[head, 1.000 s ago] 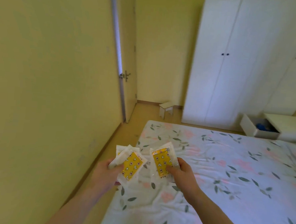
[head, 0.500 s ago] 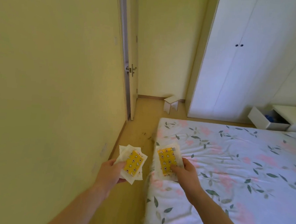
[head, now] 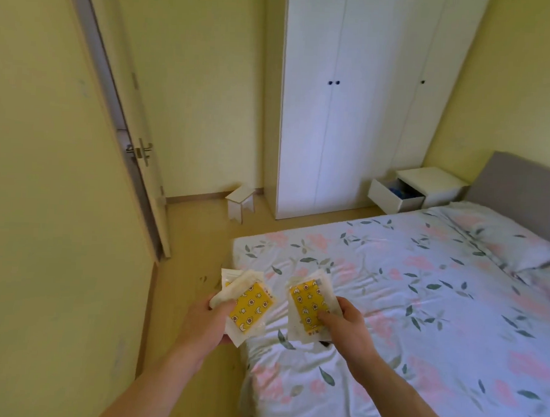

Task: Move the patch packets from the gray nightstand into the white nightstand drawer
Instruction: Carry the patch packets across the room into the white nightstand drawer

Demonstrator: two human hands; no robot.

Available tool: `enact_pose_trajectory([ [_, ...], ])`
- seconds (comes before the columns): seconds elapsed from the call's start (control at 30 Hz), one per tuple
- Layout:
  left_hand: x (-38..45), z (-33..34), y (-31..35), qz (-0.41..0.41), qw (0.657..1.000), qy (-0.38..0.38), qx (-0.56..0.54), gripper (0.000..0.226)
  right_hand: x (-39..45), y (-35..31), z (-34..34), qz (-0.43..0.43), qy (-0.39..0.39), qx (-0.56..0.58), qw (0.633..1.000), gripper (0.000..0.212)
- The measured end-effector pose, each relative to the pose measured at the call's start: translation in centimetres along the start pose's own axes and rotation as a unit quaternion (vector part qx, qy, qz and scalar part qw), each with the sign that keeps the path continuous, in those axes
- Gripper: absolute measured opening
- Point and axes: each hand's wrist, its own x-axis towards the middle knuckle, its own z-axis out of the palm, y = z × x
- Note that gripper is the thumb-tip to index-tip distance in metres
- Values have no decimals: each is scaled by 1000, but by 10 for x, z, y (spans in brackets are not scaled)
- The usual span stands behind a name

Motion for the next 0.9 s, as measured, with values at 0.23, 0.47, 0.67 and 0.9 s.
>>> enact_pose_trajectory([
  [0.23,159,6,56,7,996,-61,70,13,114,-24,38,45,56,54,996,19],
  [0.47,291,2,93,-7,989,-115,94,14,213,-73,72,37,85,38,995,22],
  [0.67,403,-8,121,-1,982,-157,106,14,300,-101,118,47,117,32,991,20],
  [0.9,543,-57,171,7,976,-192,97,15,410,-140,211,59,173,52,982,21],
])
